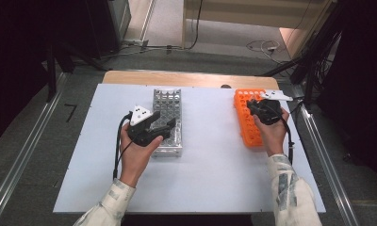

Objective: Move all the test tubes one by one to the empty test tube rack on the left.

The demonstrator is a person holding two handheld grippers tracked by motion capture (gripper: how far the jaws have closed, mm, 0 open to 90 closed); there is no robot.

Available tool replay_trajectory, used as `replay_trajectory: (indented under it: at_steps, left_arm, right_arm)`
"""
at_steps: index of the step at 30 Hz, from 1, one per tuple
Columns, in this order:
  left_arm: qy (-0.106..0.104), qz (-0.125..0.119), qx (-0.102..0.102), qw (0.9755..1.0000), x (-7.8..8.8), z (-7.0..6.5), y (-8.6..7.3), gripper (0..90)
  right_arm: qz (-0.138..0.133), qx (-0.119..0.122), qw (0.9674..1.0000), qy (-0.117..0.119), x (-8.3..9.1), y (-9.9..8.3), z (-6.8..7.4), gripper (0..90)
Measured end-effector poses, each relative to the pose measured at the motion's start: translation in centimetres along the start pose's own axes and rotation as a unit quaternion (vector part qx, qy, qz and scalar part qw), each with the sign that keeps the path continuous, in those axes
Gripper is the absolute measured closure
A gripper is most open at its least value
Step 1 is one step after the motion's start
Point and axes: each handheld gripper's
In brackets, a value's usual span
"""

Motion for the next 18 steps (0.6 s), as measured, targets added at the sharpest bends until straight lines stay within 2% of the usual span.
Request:
replay_trajectory:
  at_steps: [4,10,13,18]
  left_arm:
    - [-0.002,-0.002,0.000,1.0000,0.0,-0.2,0.1,35.9]
    - [-0.007,-0.004,-0.007,0.9999,0.1,-0.7,0.4,35.7]
    - [-0.010,-0.005,-0.011,0.9999,0.1,-1.2,0.5,35.0]
    - [-0.021,-0.005,-0.020,0.9996,-0.1,-2.4,0.4,32.8]
  right_arm:
    - [-0.008,0.004,0.9999,0.011,1.3,0.5,0.7,73.8]
    - [-0.007,0.014,0.9989,0.043,2.5,0.6,2.6,73.7]
    - [-0.002,0.022,0.9974,0.069,2.7,0.2,3.6,73.7]
    - [0.000,0.032,0.9948,0.097,2.6,-0.7,5.4,73.7]
Point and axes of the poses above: each handheld gripper's, and its own axes: x roughly backward along the jaws, y roughly out of its top, z roughly to its left, and after that the axes turned 13 degrees about y, right-handed
